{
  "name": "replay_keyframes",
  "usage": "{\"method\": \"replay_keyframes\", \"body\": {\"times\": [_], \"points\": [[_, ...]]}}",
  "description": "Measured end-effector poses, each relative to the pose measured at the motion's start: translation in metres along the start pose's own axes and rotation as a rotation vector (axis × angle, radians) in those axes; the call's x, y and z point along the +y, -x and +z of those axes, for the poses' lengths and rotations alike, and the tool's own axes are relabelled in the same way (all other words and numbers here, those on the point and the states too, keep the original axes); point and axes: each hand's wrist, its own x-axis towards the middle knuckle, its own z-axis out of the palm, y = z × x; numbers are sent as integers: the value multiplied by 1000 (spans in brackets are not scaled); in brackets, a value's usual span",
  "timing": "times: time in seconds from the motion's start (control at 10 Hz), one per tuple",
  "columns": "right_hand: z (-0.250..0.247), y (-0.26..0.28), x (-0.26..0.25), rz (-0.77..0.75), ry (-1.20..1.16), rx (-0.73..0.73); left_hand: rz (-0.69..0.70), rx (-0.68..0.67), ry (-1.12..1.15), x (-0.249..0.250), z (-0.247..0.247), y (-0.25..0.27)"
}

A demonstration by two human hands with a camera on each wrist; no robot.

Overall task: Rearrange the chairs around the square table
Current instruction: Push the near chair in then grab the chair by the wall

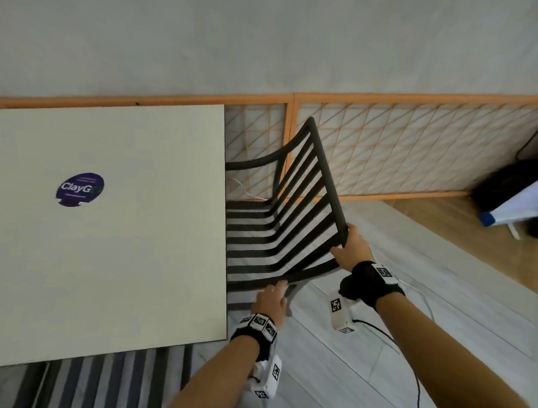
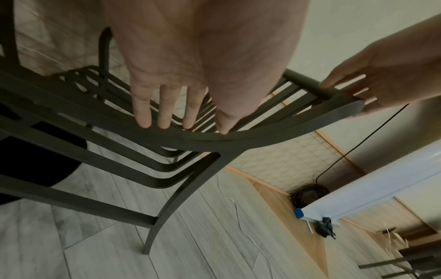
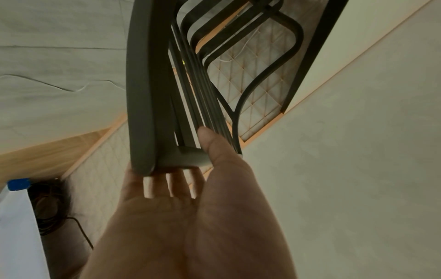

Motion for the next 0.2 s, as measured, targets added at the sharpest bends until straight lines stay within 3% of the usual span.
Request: {"method": "replay_keyframes", "body": {"times": [0.2], "points": [[-25, 63, 5, -137, 92, -48, -11, 139, 72, -17, 14, 81]]}}
